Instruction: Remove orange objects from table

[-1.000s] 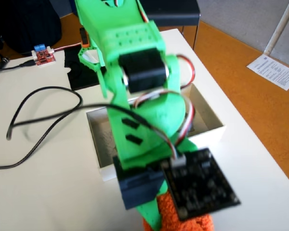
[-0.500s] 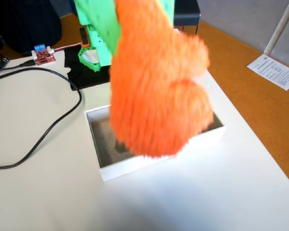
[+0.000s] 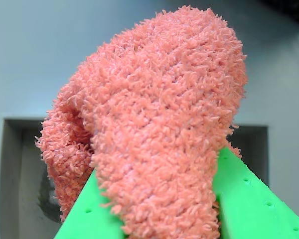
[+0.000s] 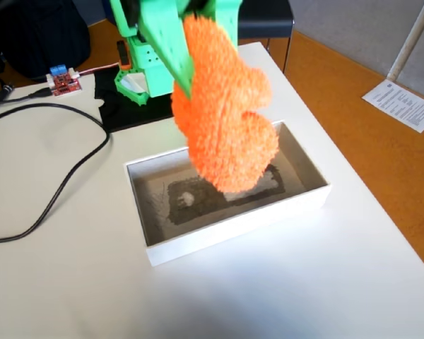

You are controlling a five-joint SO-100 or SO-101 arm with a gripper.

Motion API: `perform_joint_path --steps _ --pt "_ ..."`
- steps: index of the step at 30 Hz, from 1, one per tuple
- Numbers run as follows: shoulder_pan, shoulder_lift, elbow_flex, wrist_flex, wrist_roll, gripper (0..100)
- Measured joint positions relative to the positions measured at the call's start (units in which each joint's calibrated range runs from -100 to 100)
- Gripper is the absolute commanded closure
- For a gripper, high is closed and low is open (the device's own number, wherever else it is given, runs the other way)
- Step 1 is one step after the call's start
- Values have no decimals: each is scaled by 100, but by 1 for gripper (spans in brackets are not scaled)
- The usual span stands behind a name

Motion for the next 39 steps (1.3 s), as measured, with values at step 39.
perform_joint_path --steps 39 --pt "-2280 857 -1340 -1192 63 100"
